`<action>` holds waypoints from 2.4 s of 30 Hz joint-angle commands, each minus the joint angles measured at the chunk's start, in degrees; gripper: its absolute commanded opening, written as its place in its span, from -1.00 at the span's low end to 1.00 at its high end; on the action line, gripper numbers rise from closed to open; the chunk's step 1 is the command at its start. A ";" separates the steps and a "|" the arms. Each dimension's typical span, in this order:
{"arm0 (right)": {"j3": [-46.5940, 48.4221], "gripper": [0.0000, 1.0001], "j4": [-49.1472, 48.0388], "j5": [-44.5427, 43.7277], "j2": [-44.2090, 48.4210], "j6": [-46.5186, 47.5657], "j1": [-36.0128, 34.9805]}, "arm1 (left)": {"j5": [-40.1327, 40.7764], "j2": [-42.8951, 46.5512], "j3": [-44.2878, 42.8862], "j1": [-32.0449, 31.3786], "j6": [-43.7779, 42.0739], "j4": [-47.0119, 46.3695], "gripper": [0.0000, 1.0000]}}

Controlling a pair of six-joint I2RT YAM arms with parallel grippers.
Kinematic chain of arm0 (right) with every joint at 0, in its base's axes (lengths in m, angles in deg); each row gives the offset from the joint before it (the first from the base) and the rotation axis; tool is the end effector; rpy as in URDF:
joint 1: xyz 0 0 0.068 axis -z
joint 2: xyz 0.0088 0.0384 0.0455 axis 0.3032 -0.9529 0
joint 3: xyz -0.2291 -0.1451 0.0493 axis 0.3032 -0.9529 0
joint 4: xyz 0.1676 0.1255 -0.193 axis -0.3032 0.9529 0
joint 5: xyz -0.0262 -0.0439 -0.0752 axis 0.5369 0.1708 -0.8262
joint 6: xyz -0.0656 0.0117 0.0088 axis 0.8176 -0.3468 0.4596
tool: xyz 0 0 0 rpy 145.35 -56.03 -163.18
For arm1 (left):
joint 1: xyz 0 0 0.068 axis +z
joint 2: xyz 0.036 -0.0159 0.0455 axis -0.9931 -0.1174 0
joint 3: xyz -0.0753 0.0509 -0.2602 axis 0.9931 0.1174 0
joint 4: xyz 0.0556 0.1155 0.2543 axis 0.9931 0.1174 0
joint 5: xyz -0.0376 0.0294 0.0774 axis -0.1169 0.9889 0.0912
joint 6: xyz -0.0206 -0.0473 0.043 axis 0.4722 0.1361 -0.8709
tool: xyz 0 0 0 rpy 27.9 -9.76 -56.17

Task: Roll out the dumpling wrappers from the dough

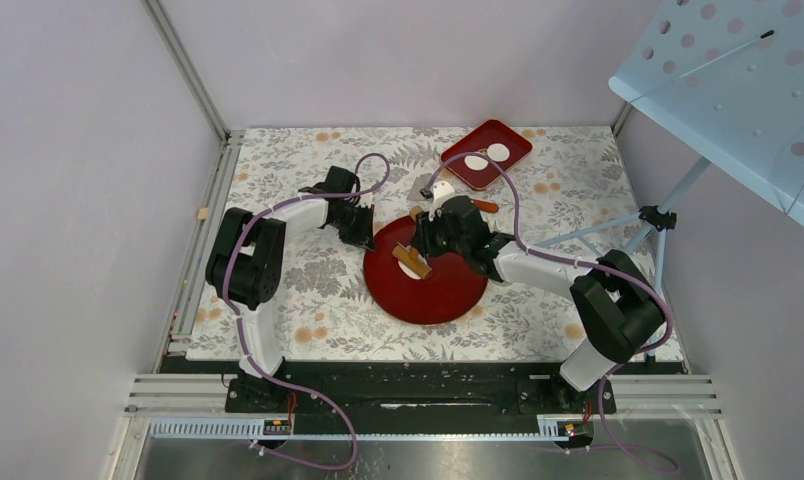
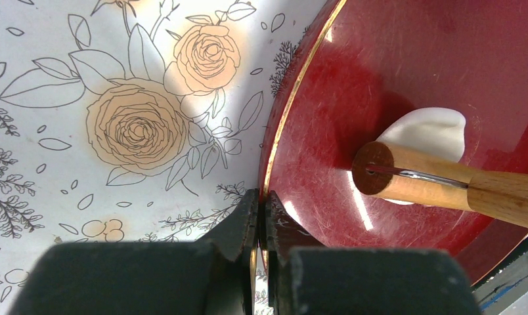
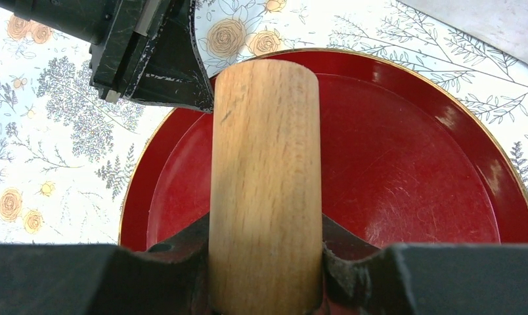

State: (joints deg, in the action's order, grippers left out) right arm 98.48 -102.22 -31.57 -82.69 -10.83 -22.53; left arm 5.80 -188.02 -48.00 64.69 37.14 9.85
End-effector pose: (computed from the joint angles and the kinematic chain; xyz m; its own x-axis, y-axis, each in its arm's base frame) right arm 0.2967 0.2552 0.1888 -0.4841 -0.1507 -0.8619 -0.6045 0.7698 0.2049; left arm 0.3851 -0.1517 0.1257 -0.9038 0.1978 -0.3795 0.3534 0.8451 -0.4012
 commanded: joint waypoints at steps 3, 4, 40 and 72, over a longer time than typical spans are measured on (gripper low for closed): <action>-5.50 -1.00 16.37 -0.25 -5.43 0.76 -1.90 | 0.14 -1.37 -0.75 0.55 -0.38 1.35 -1.00; -5.48 -1.00 16.48 -0.03 -5.64 0.61 -2.01 | 0.08 -1.41 -0.72 0.58 -0.42 1.37 -1.00; 2.26 -1.00 17.37 8.86 3.53 6.39 -5.19 | -0.09 -1.47 -1.00 0.66 -0.47 1.74 -1.00; -6.28 -1.00 -11.40 -15.07 -0.73 36.68 -11.92 | -0.07 -1.60 -1.10 0.64 -0.51 1.76 -1.00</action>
State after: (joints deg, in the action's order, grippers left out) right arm 95.64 -109.15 -42.98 -82.41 24.51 -32.26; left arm 5.41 -188.29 -48.29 64.89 37.10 10.11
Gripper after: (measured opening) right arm 0.370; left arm 0.032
